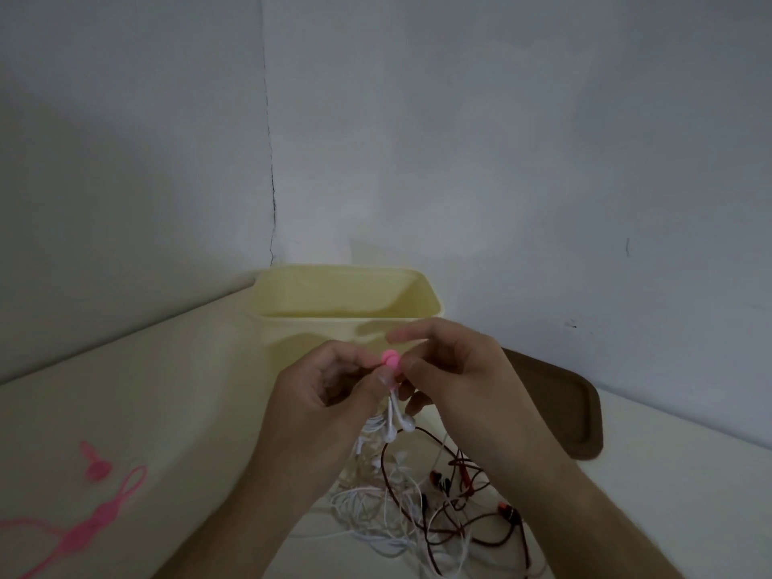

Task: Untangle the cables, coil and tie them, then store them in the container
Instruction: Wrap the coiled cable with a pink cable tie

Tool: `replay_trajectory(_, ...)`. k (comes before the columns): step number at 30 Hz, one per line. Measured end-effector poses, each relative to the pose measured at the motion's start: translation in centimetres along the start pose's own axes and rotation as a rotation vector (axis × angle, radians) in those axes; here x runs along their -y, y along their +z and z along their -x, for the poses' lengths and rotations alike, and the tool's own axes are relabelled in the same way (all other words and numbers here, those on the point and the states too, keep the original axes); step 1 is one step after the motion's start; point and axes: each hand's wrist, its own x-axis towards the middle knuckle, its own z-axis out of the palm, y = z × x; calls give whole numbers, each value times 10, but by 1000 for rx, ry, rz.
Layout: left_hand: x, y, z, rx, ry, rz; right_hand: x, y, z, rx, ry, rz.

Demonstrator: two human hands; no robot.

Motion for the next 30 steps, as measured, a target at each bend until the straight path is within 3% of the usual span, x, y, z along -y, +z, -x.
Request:
replay_trajectory(8,-3,-4,-1,55,-40,41,-1,-4,-2,7,-68,28)
replay_trajectory(21,0,-5,0,116,-21,35,5,-6,-2,26,69,-117)
replay_trajectory(30,6,2,4,84,70,-71,-4,10,1,-139,50,222)
